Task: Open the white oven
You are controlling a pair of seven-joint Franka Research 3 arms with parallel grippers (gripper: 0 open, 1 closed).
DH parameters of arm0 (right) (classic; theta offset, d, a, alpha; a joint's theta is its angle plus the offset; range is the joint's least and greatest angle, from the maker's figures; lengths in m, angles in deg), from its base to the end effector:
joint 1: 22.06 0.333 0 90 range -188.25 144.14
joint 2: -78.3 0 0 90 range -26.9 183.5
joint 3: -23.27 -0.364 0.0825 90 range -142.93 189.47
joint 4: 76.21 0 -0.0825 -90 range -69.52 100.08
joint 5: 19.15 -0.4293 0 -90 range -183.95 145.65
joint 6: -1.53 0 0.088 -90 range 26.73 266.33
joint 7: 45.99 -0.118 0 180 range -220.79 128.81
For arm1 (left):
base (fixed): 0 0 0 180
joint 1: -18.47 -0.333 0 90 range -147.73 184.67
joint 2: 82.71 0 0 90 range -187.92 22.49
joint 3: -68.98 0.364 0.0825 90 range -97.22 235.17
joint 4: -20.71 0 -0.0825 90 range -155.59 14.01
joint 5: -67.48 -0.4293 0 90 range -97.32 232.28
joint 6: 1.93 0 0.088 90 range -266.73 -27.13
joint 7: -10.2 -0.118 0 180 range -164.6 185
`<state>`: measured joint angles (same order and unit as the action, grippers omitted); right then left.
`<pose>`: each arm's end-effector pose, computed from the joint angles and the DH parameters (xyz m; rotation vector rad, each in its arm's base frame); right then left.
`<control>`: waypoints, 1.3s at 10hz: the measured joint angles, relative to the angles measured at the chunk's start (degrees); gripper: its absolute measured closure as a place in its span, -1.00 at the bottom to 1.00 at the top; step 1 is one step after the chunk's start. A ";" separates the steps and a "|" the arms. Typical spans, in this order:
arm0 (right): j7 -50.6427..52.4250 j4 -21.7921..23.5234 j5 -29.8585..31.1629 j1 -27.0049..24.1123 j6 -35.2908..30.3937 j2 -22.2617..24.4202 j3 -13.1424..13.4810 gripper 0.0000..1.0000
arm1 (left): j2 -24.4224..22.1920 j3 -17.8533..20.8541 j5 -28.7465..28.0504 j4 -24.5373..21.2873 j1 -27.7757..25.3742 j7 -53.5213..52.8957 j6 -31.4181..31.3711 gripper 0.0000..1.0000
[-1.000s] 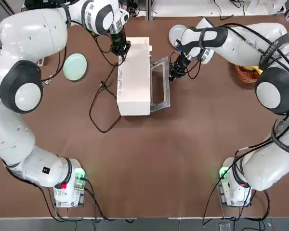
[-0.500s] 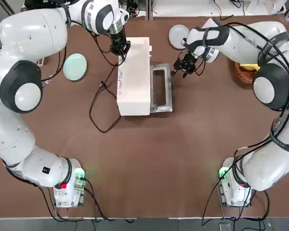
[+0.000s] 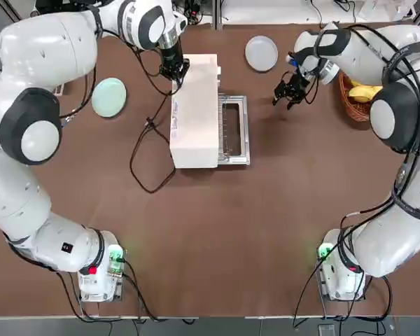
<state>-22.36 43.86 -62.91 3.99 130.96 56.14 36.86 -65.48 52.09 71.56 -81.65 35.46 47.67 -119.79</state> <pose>0.5902 0.1563 0.2258 -2.6756 -0.1116 0.1850 0.5738 -0.3730 0.4040 3.0231 0.1639 -0.1545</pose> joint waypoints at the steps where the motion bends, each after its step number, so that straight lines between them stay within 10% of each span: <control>1: 0.24 -0.27 2.22 -0.46 -0.47 0.98 0.22 -1.00 | -1.02 0.03 0.00 0.18 -0.55 0.00 0.36 0.95; 6: 0.07 -1.67 29.08 -11.03 -1.99 10.98 0.52 -1.00 | -8.68 0.59 -0.07 5.75 -6.70 -0.30 11.98 0.15; 11: -16.22 -15.21 38.35 -20.58 -16.52 14.84 -4.68 -1.00 | -13.86 0.88 -0.46 9.77 -16.90 -12.00 22.58 -0.99; 13: -18.30 -19.15 38.51 -22.49 -23.19 17.08 -5.23 -1.00 | -17.06 1.31 -0.47 10.30 -21.12 -15.28 25.25 -0.99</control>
<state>-40.67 24.71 -24.40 -18.49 107.77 73.22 31.63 -82.54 53.40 71.09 -71.35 14.34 32.39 -94.54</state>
